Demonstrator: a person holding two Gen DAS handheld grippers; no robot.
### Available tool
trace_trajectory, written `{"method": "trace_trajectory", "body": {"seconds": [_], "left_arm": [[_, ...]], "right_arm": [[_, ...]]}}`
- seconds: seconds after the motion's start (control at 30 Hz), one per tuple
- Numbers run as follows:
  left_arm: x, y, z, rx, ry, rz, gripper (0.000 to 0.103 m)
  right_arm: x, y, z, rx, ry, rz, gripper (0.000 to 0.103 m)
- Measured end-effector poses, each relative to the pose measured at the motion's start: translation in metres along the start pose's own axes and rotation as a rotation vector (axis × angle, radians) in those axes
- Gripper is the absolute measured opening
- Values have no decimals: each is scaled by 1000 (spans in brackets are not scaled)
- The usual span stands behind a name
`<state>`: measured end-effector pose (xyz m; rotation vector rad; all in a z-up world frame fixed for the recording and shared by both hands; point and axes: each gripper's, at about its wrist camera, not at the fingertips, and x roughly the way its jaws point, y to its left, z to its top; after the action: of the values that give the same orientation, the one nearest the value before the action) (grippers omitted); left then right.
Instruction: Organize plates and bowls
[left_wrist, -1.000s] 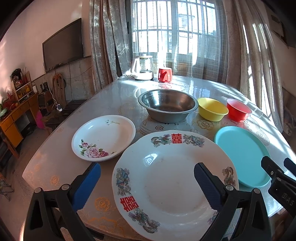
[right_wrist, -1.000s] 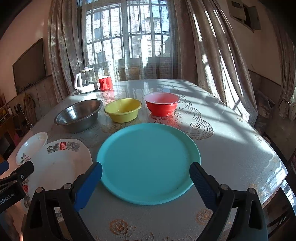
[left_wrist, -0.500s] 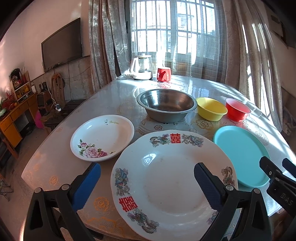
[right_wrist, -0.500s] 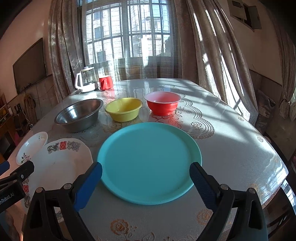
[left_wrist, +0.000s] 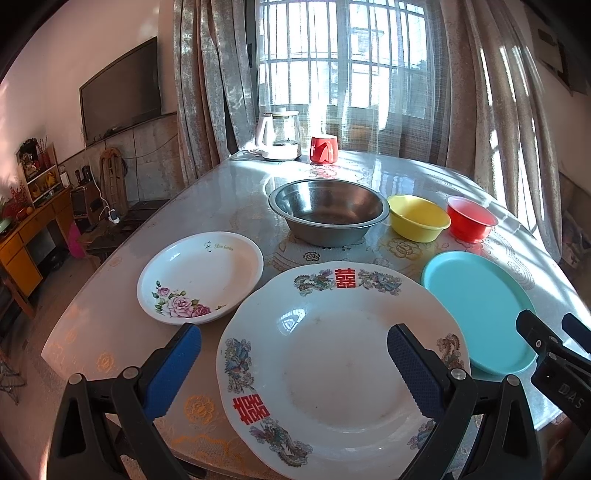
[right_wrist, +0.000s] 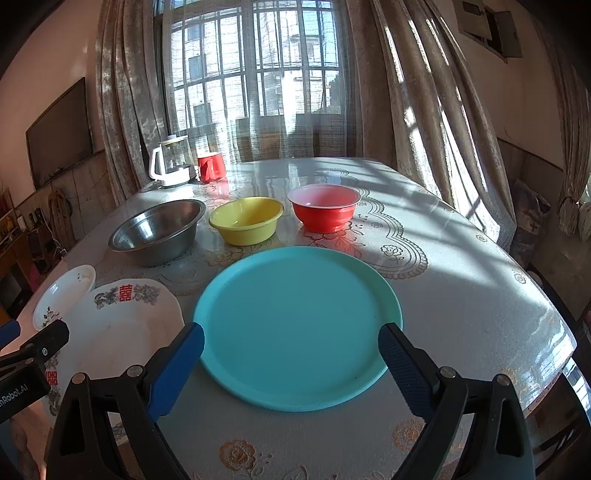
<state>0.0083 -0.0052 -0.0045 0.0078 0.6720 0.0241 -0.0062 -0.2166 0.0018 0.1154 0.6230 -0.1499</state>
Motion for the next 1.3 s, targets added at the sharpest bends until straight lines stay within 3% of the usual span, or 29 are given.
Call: {"method": "trace_trajectory", "body": {"seconds": [0.9, 1.03, 1.13, 1.3], "left_arm": [[3, -16, 2, 46, 13, -36, 102], [7, -21, 5, 61, 37, -116, 102], [15, -24, 11, 65, 99, -185, 102], [20, -38, 25, 122, 130, -225, 100]], "right_arm": [[6, -22, -2, 57, 9, -19, 97], [7, -32, -2, 72, 16, -20, 97], [9, -47, 1, 102, 17, -26, 97], [17, -83, 3, 202, 55, -42, 92]]}}
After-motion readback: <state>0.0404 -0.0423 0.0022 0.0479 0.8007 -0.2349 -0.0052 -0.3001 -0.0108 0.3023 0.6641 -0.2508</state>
